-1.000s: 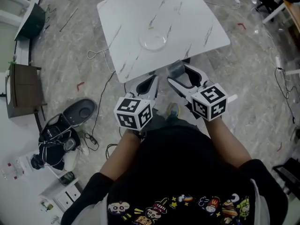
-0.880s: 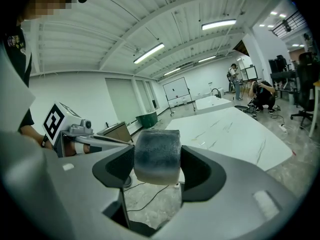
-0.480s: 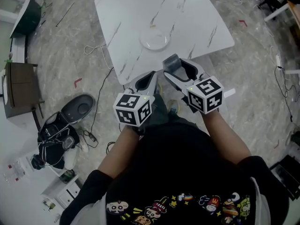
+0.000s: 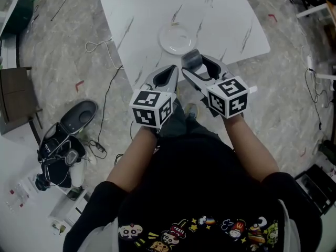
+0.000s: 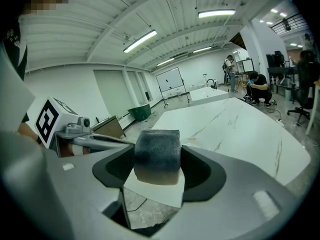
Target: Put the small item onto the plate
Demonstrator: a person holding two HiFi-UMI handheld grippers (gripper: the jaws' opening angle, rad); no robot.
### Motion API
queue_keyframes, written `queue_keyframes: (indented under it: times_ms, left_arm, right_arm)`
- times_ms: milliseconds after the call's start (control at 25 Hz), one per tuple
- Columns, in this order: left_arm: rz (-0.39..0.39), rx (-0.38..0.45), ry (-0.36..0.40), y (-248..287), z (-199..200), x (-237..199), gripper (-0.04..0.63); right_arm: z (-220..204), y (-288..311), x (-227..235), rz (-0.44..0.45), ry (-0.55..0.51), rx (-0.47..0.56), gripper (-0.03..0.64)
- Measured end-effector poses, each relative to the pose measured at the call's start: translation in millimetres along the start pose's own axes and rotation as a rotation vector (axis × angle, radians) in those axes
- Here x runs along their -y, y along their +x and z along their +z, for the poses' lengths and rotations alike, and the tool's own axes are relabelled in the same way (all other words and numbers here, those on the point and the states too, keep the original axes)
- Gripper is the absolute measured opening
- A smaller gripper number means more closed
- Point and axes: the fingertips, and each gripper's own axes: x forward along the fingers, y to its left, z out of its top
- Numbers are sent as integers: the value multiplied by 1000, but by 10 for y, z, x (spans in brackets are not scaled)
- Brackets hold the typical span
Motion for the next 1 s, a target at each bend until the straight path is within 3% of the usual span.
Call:
queue_keyframes:
  times_ms: [440, 1000]
  left_arm:
    - [32, -54, -58, 412, -14, -725, 0]
    - [56, -149, -118, 874, -220, -1225, 0]
  right_arm:
    - [-8, 835, 426, -64, 4, -75, 318]
    - [-231, 1511, 819, -131, -13, -194, 318]
